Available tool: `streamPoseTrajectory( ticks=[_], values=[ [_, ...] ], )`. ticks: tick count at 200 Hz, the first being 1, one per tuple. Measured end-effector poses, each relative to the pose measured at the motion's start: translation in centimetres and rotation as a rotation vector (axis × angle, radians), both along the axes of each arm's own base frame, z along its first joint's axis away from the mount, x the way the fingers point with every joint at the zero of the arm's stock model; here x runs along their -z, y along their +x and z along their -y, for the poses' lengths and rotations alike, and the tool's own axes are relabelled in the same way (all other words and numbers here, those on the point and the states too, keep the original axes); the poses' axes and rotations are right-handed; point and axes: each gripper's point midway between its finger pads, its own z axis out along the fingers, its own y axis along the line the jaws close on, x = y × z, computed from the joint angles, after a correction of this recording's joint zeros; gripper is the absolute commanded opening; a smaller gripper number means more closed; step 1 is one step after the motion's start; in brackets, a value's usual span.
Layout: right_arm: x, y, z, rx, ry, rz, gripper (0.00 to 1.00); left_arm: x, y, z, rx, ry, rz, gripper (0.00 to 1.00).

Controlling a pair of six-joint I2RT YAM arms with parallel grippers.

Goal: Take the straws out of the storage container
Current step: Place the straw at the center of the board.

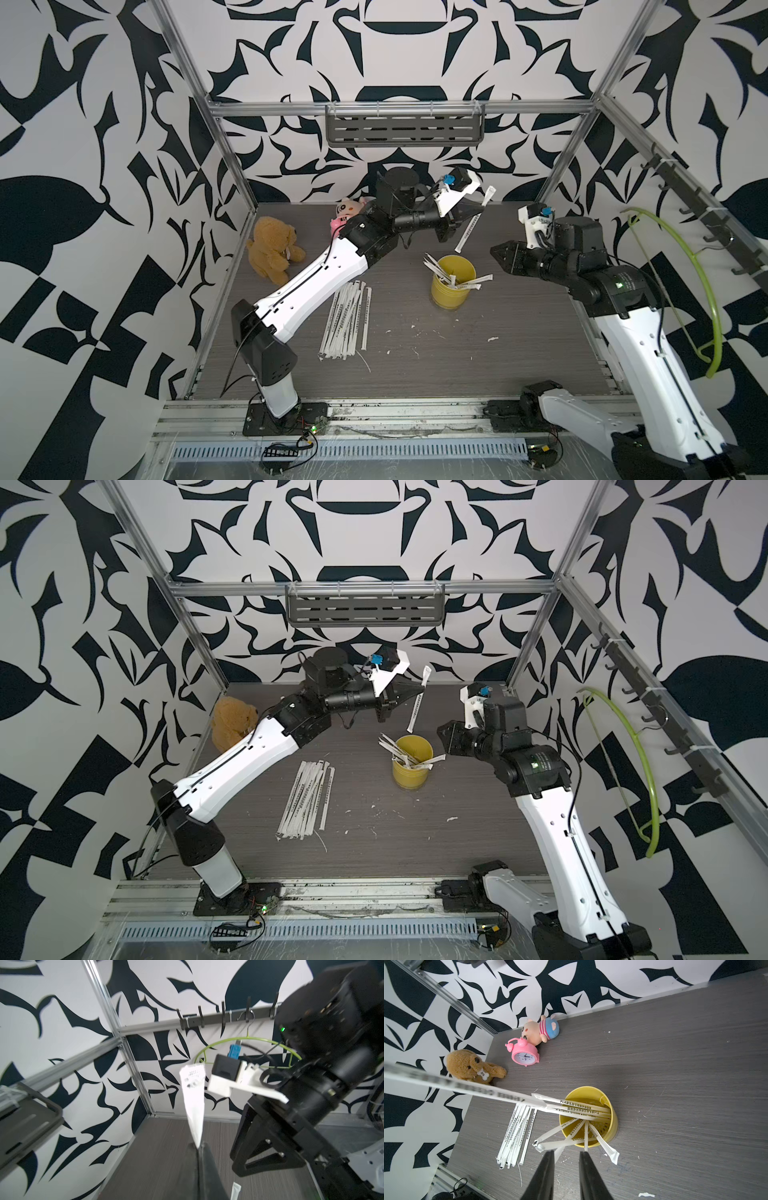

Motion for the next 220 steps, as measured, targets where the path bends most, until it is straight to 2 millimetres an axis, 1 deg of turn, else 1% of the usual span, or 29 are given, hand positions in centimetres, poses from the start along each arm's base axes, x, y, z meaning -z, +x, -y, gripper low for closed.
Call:
streamPoseTrajectory(
  ticks=[25,37,53,68,79,94,103,111,116,117,119,137,149,160,174,185,198,210,220],
  values=[
    [-0.3,0.1,-1.1,-0.078,0.009,0.022,0.25,-2.7,-1.7,-3.0,-0.047,-0.022,-0.037,0.00],
    [-0.3,0.3,-1.6,-0.109,0.017,0.026,0.25,-3.3,-2.5,-4.5,-0.079,-0.024,-0.069,0.00],
    [-0.5,0.6,-2.3,-0.139,0.033,0.034,0.25,-2.8,-3.3,-6.5,-0.126,-0.003,-0.137,0.00],
    [-0.8,1.0,-2.6,-0.152,0.047,0.048,0.24,-1.3,-3.6,-8.3,-0.195,0.041,-0.224,0.00],
    [-1.1,1.2,-2.8,-0.156,0.059,0.059,0.23,0.5,-3.4,-9.5,-0.259,0.087,-0.302,0.00],
    [-1.4,1.4,-3.2,-0.160,0.076,0.066,0.22,3.8,-2.9,-11.0,-0.348,0.166,-0.415,0.00],
    [-1.4,1.5,-3.4,-0.165,0.082,0.063,0.22,6.6,-2.5,-12.0,-0.397,0.227,-0.488,0.00],
    [-1.2,1.5,-3.8,-0.174,0.081,0.052,0.23,9.7,-2.1,-13.0,-0.448,0.290,-0.564,0.00],
    [-1.1,1.5,-4.1,-0.180,0.077,0.047,0.24,11.2,-1.8,-13.6,-0.475,0.320,-0.601,0.00],
    [-1.0,1.5,-4.2,-0.184,0.076,0.043,0.24,11.8,-1.7,-13.8,-0.483,0.331,-0.614,0.00],
    [-0.9,1.6,-4.4,-0.187,0.072,0.040,0.25,12.3,-1.6,-13.9,-0.492,0.340,-0.626,0.00],
    [-0.1,1.8,-6.1,-0.223,0.034,0.012,0.27,19.2,-0.5,-16.5,-0.595,0.453,-0.782,0.00],
    [0.6,1.8,-7.4,-0.255,0.001,-0.007,0.29,22.9,0.1,-18.2,-0.650,0.501,-0.876,0.00],
    [1.5,1.7,-8.7,-0.295,-0.029,-0.022,0.30,25.6,0.5,-19.4,-0.687,0.529,-0.953,0.00],
    [2.5,1.2,-10.1,-0.344,-0.060,-0.039,0.31,28.2,1.0,-20.5,-0.718,0.546,-1.028,0.00],
    [3.1,0.7,-11.2,-0.386,-0.073,-0.048,0.31,29.7,1.4,-21.2,-0.736,0.554,-1.075,0.00],
    [3.5,0.1,-12.5,-0.434,-0.084,-0.053,0.32,31.0,1.8,-21.6,-0.747,0.563,-1.112,0.00],
    [4.1,-0.4,-13.8,-0.477,-0.094,-0.061,0.33,31.7,2.2,-21.7,-0.749,0.559,-1.128,0.00],
    [4.7,-0.8,-14.9,-0.511,-0.101,-0.072,0.37,32.3,2.6,-21.9,-0.755,0.553,-1.142,0.00]
  ],
)
